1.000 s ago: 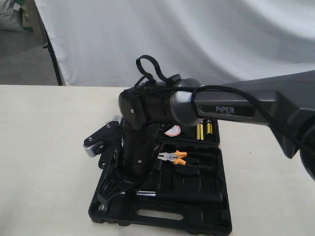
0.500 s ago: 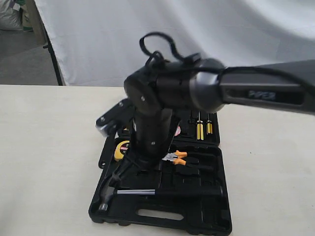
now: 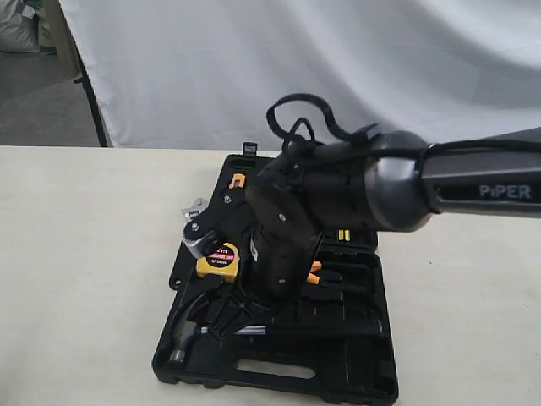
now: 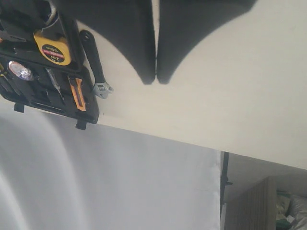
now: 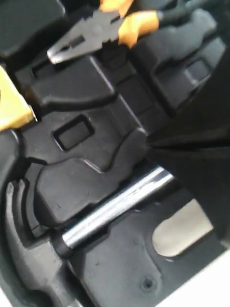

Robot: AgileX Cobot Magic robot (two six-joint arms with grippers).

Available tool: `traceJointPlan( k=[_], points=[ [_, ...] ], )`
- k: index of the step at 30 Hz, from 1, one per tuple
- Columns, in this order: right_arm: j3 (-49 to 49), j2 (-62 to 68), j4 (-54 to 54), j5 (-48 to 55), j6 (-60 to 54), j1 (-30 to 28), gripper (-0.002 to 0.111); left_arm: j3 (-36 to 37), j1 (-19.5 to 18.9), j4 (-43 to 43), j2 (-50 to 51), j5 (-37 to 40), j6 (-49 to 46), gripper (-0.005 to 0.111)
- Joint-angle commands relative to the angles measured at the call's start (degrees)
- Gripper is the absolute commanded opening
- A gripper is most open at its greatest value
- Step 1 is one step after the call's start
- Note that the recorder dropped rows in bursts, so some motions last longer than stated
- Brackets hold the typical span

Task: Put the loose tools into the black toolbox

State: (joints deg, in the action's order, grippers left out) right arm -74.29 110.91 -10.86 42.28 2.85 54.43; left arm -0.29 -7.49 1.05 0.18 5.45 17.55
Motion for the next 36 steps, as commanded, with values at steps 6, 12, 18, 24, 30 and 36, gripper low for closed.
traceJointPlan(
  k=[6, 12, 18, 24, 30, 36],
  points=[
    [1.40, 7.95, -0.01, -9.07, 1.00, -0.30, 0.000, -0.15, -1.45, 0.25, -0.18, -0.41, 0.27, 0.001],
    [-2.43, 3.15, -1.04, -6.85, 1.45, -0.30, 0.000, -0.15, -1.45, 0.25, -0.18, -0.41, 0.27, 0.001],
    [-5.58, -2.22, 0.51, -6.62, 1.88, -0.30, 0.000, -0.15, -1.45, 0.25, -0.18, -0.41, 0.27, 0.001],
    [-2.93, -0.28, 3.17, -8.26, 1.88, -0.30, 0.000, -0.15, -1.45, 0.25, -0.18, -0.41, 0.27, 0.001],
    [2.48, 7.51, 3.74, -10.70, 1.88, -0.30, 0.000, -0.15, -1.45, 0.25, -0.18, -0.41, 0.27, 0.001],
    [2.23, 10.27, 3.20, -9.78, 2.04, -0.30, 0.000, -0.15, -1.45, 0.25, -0.18, -0.41, 0.27, 0.001]
  ],
)
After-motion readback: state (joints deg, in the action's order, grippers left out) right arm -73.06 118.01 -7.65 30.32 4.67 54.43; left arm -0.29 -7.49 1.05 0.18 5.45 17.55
